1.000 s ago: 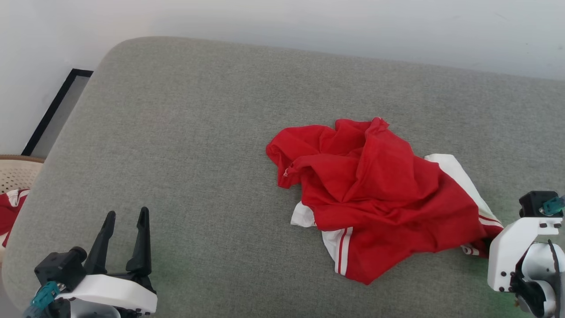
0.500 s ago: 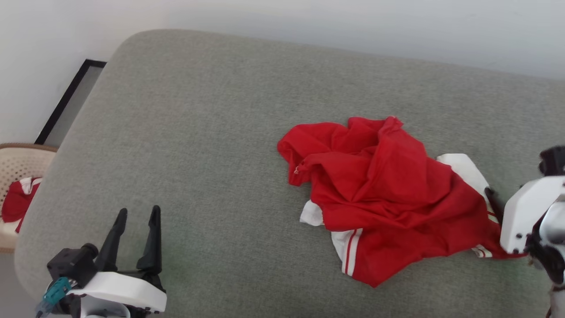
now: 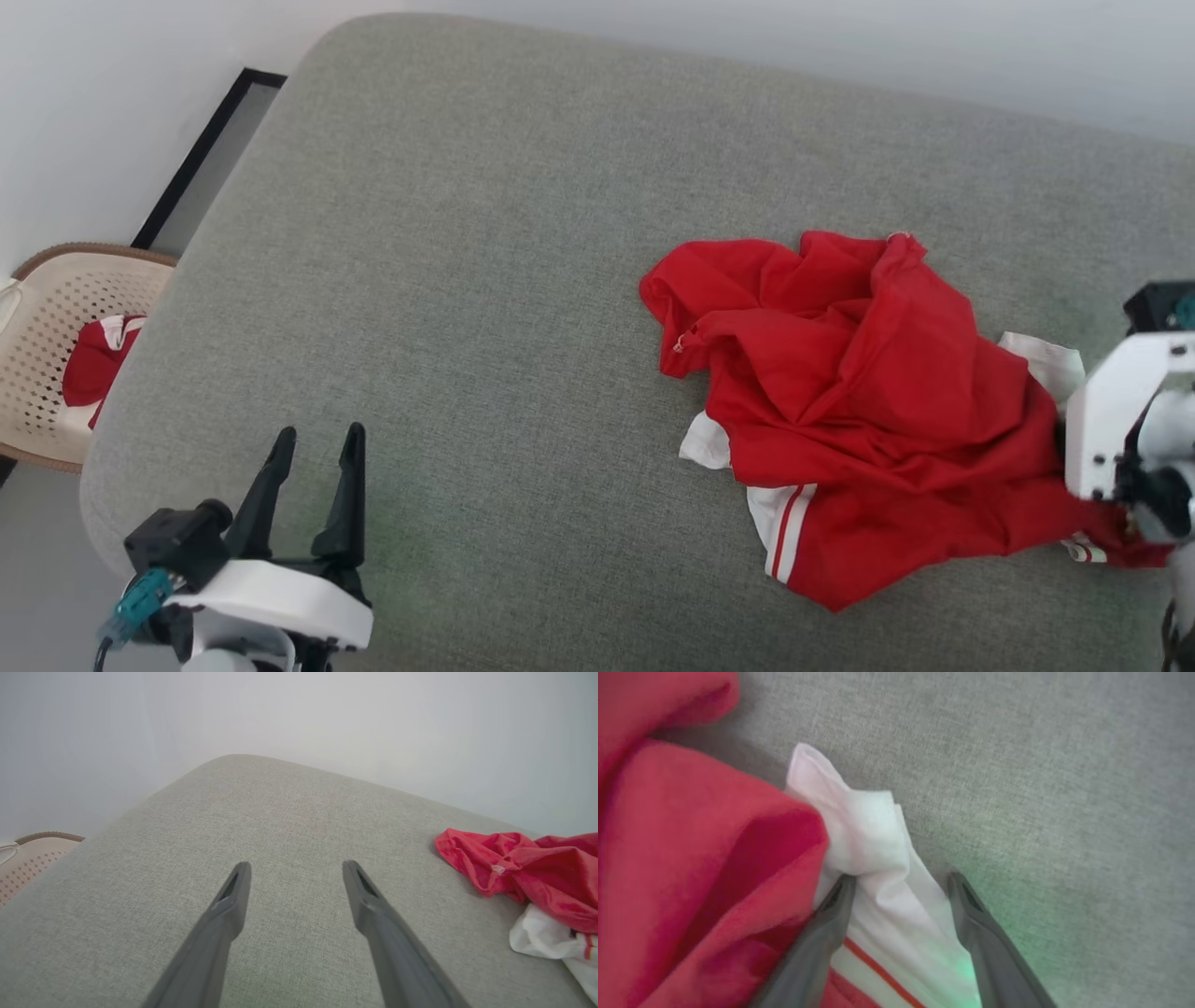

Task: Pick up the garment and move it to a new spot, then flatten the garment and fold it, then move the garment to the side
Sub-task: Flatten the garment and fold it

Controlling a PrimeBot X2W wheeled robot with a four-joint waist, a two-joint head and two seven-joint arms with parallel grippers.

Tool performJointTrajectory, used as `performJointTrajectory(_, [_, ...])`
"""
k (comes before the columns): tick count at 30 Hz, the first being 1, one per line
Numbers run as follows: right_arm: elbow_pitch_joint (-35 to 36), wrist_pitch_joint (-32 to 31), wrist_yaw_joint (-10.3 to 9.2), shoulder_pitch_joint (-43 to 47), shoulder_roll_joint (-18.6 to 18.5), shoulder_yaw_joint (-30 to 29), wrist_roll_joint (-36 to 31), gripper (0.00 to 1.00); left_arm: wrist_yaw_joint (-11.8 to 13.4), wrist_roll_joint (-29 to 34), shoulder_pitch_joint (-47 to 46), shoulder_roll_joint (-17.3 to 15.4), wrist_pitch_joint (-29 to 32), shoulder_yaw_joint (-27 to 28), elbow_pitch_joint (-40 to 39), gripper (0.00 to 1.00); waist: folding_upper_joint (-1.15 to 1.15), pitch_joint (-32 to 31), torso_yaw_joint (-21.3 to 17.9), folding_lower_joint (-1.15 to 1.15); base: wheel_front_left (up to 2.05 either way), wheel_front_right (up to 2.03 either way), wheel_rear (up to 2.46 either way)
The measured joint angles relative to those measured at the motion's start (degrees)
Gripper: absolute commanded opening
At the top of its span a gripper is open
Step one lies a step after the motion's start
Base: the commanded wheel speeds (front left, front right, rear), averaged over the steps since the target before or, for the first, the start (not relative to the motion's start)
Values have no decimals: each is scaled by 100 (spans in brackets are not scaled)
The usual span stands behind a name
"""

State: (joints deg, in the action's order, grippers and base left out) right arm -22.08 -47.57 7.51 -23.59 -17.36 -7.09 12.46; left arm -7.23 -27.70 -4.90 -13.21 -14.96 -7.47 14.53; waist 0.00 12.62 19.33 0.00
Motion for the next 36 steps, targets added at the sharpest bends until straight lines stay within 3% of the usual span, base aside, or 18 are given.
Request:
performJointTrajectory(2, [-240,-27,0,-184,-26,48,26,7,0,-3,-80,9,0,-37,13,100,0,53,24,0,0,0,0])
performJointTrajectory(3, [-326,21,0,-245,-67,114,26,0,-1,-3,-111,16,0,-52,18,100,0,74,31,0,0,0,0])
performJointTrajectory(11, [-594,350,7,-604,-153,142,131,0,-1,-5,-198,-9,-1,-55,52,100,0,86,-156,0,0,0,0])
performJointTrajectory(21, [24,313,-1,-335,-276,-479,75,0,-1,-3,-300,-125,-1,-55,-19,100,0,10,-708,0,0,0,0])
performJointTrajectory(30, [616,-160,0,506,276,-1370,-248,0,-1,-1,-388,-209,-1,-113,-26,100,0,-9,-1108,0,0,0,0])
performJointTrajectory(31, [661,-159,0,547,345,-1403,-252,40,-1,-1,-405,-234,0,-141,-25,100,0,-1,-1140,0,0,0,0])
performJointTrajectory(32, [694,-140,0,570,382,-1413,-278,99,-1,-1,-424,-261,0,-165,-22,100,0,5,-1171,0,0,0,0])
performJointTrajectory(36, [823,51,-1,565,569,-1510,-328,100,-1,-51,-516,-385,0,-311,5,100,0,3,-1295,0,0,0,0])
